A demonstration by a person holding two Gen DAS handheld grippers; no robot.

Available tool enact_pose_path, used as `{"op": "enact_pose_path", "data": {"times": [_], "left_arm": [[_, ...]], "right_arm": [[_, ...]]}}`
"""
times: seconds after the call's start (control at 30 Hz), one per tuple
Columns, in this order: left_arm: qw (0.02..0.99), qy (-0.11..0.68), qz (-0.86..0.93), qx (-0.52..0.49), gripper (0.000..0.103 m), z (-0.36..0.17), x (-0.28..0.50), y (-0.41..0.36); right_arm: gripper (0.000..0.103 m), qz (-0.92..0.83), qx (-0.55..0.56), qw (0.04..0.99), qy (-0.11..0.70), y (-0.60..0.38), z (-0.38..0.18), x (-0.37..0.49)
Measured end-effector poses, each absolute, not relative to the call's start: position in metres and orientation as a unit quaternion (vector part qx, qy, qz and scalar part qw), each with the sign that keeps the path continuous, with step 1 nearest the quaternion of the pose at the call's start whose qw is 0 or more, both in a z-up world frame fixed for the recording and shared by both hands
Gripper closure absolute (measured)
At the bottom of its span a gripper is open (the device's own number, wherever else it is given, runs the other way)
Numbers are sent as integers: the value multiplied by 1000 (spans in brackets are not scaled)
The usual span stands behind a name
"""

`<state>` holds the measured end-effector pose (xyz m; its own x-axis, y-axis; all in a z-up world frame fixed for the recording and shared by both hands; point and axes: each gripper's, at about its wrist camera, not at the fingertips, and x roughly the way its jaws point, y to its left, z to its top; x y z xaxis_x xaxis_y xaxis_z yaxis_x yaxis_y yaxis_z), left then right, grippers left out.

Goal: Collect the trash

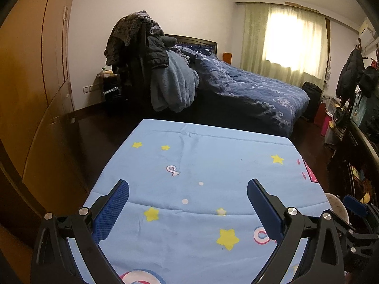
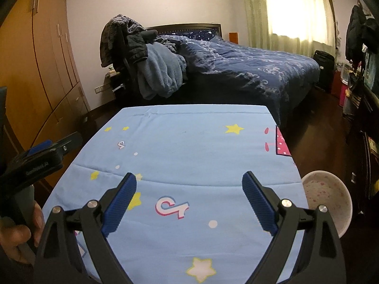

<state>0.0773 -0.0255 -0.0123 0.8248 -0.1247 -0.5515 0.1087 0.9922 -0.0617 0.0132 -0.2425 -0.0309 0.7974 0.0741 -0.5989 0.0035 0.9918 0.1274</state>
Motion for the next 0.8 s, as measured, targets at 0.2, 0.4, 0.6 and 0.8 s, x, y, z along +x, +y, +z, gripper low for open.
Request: {"op": "enact_pose_path", "data": {"times": [0.2,0.4,0.6,0.8], "left_arm": [[955,289,-63,-14,4,-13,74,-25],[956,285,-72,-13,4,-9,67,-28],[960,268,-78,-9,4,6,57,-32],[962,261,-85,-9,4,15,49,-34]], "right_arm": [[11,20,64,944,323,-242,-35,14],[10,20,69,943,324,-243,-35,13],[10,21,73,947,312,-246,-27,8],[7,24,74,953,294,-246,-14,1]]}}
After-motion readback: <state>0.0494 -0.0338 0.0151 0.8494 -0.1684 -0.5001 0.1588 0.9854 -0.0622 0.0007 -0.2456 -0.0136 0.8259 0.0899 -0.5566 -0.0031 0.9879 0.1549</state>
